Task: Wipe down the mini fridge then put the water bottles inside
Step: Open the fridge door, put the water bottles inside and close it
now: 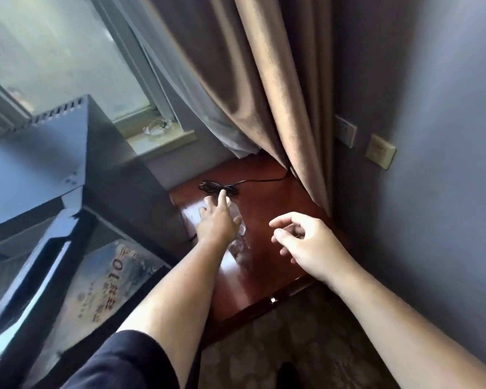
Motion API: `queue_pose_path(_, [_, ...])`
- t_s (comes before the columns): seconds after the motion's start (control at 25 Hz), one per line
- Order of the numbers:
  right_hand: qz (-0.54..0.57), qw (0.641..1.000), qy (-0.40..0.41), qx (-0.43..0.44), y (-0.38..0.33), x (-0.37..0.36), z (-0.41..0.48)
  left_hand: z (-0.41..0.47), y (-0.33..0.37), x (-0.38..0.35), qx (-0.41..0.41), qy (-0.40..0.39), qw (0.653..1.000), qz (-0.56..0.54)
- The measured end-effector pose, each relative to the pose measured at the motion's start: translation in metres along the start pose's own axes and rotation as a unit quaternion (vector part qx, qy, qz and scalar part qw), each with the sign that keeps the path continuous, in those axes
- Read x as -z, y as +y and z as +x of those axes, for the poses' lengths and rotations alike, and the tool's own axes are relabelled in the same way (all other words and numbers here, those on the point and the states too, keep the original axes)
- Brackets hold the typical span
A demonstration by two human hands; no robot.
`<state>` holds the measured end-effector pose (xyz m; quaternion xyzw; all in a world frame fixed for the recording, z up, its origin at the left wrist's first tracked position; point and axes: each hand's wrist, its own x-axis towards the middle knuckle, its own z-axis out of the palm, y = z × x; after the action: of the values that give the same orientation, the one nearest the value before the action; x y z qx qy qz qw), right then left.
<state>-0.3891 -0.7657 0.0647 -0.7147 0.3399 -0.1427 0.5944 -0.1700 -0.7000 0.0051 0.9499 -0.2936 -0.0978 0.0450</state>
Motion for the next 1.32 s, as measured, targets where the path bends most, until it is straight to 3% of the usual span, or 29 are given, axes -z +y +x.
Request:
queue_pose_path(0.24, [-0.003,0.998,-0.023,-0.055,0.029,0.010,0.014,0.047,-0.013,-0.040,-0.026,-0.018,0.999,0.011])
queue_pose_path(0.48, [-0.024,0.996,-0.034,-0.084,0.052,0.041,-0.010,0.005,-0.013,-0.056,-0.086,0.059,0.992,-0.075])
queue_pose_path(0.6, [-0.047,0.997,-0.027,-0.058,0.049,0.055,-0.031,-0.033,0.000,-0.034,-0.095,0.062,0.987,-0.110])
queue_pose_path(0.76, [-0.125,0.991,0.003,0.043,0.041,0.059,-0.052,-0.100,0.015,0.007,-0.152,0.085,0.975,-0.140])
queue_pose_path(1.0, [-0.240,0.956,-0.088,0.141,0.047,0.019,-0.105,-0.218,0.005,0.028,-0.171,0.055,0.966,-0.187])
queue_pose_path(1.16, [-0.273,0.940,-0.105,0.173,0.059,-0.007,-0.154,-0.283,-0.018,0.023,-0.144,0.081,0.969,-0.184])
queue_pose_path(1.32, [-0.234,0.957,-0.071,0.155,0.068,-0.042,-0.214,-0.341,-0.037,0.007,-0.130,0.075,0.968,-0.201])
